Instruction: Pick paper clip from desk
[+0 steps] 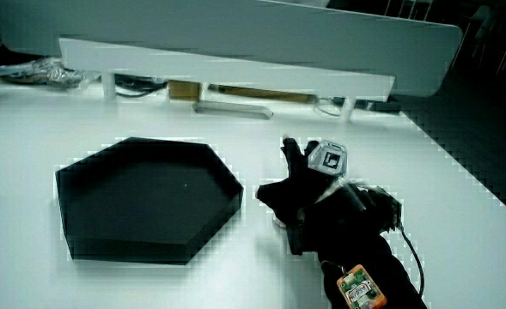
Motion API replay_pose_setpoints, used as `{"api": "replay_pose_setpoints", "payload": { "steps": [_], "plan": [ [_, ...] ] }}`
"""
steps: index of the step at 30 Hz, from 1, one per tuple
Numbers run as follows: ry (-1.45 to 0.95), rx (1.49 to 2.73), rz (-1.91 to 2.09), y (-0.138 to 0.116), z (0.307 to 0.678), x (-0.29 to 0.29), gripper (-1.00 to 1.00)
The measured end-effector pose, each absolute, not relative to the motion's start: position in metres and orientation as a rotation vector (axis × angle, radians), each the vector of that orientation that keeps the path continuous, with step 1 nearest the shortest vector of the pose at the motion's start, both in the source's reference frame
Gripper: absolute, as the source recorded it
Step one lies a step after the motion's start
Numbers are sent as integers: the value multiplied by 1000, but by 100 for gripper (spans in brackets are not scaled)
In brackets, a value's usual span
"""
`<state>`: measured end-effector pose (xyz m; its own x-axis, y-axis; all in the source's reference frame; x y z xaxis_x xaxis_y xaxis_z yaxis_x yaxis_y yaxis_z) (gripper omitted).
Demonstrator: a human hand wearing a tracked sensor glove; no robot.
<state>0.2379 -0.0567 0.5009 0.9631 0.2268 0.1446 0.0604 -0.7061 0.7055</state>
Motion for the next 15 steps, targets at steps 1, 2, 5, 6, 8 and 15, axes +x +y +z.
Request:
{"api": "replay_pose_setpoints", "payload": {
  "steps": [1,2,5,6,8,15],
  "plan": [
    [205,2312,269,-57,504,238,0],
    [214,2299,263,-57,507,240,0],
    [217,2230,255,-55,514,241,0],
    [230,2232,234,-55,518,243,0],
    [206,2198,228,-54,519,241,0],
    [184,2150,236,-56,531,238,33]
  ]
}}
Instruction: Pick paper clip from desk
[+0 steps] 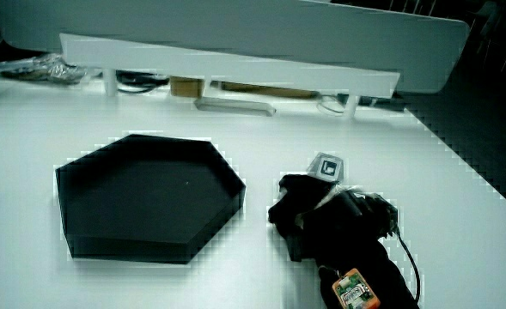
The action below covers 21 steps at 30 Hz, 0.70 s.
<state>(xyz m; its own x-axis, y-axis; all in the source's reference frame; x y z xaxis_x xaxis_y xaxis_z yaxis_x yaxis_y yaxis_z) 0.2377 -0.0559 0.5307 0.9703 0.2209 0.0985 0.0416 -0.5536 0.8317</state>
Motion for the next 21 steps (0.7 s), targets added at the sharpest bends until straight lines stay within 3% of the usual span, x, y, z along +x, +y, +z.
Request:
{"api": "replay_pose_setpoints", "payload": {
  "steps": [8,21],
  "plan": [
    [172,2173,290,-60,525,236,100],
    [173,2182,282,-59,525,235,100]
  ]
}}
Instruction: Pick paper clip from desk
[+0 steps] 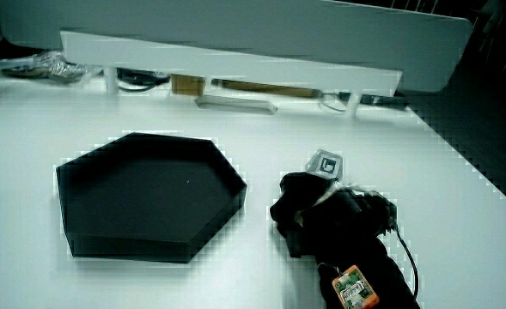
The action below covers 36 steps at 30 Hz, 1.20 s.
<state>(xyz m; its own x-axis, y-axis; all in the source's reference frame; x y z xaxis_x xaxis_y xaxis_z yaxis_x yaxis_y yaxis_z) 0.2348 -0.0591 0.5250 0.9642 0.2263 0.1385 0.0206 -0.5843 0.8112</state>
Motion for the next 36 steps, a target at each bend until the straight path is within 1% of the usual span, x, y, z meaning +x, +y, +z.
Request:
{"api": "replay_pose_setpoints", "payload": {
  "steps": [10,14,17,18,19,20,21,23,25,31,35,36],
  "plan": [
    [171,2165,280,-58,529,238,100],
    [182,2191,270,-61,529,242,100],
    [179,2238,281,-69,518,243,100],
    [196,2268,246,-73,520,248,100],
    [209,2264,252,-76,517,250,100],
    [175,2273,296,-78,502,245,100],
    [159,2257,326,-80,495,243,100],
    [145,2266,356,-82,481,237,100],
    [127,2274,354,-83,479,232,100],
    [125,2237,355,-79,486,232,100],
    [127,2236,357,-80,488,227,100],
    [107,2249,379,-79,484,223,100]
  ]
}}
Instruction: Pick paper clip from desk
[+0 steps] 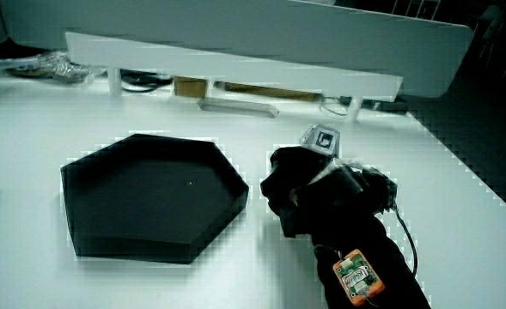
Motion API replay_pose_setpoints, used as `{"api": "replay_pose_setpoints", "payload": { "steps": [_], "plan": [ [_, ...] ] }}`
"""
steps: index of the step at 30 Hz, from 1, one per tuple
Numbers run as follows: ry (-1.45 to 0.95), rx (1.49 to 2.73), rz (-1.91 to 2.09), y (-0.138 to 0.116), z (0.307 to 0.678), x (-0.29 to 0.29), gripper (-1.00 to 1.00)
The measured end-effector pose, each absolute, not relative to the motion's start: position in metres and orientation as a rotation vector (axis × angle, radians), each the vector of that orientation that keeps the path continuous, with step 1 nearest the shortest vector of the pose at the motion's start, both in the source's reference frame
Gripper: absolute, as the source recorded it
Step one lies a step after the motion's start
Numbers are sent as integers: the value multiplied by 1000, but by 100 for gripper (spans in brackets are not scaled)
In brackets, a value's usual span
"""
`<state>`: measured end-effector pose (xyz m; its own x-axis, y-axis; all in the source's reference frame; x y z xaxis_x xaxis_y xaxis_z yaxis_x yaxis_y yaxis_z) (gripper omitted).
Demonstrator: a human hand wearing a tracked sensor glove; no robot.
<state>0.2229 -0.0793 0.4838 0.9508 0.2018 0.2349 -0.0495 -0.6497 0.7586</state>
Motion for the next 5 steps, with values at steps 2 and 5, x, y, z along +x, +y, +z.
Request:
{"api": "replay_pose_setpoints", "payload": {
  "steps": [2,5],
  "plan": [
    [89,2251,396,-80,483,217,100],
    [31,2265,458,-81,479,203,100]
  ]
}}
